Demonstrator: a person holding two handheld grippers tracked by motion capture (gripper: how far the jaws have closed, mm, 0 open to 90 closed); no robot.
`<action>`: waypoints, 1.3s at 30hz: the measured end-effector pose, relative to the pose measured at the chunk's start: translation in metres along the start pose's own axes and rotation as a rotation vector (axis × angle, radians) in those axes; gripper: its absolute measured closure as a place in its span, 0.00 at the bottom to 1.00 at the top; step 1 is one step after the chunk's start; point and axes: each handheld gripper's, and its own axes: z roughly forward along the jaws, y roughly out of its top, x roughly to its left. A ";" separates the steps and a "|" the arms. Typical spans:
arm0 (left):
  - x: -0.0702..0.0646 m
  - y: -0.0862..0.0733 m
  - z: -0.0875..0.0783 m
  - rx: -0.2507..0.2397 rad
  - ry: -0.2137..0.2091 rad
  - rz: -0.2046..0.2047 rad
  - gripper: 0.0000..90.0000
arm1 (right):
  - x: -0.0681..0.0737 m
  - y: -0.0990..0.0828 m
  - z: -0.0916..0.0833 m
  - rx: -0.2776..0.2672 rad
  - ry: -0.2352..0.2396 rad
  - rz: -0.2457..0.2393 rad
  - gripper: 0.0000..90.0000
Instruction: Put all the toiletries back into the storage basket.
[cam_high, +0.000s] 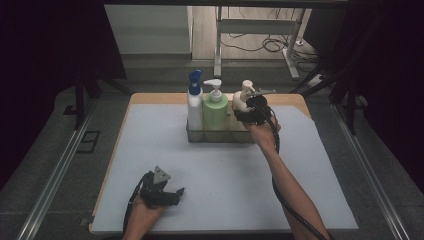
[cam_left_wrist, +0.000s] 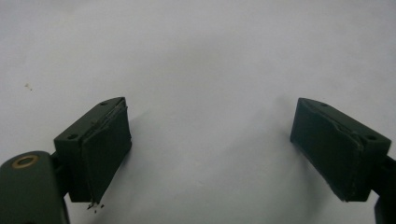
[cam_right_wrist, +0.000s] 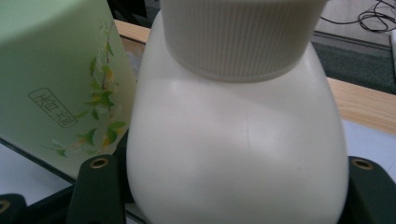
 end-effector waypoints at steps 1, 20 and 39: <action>0.000 0.000 0.000 0.000 0.000 0.000 0.13 | 0.000 0.000 0.000 -0.002 0.001 -0.001 0.40; 0.000 0.000 0.000 -0.001 -0.001 -0.001 0.13 | -0.008 -0.008 -0.010 -0.026 0.065 -0.025 0.36; 0.000 0.000 0.000 0.000 0.000 -0.001 0.13 | -0.022 -0.034 -0.041 0.009 0.138 -0.048 0.52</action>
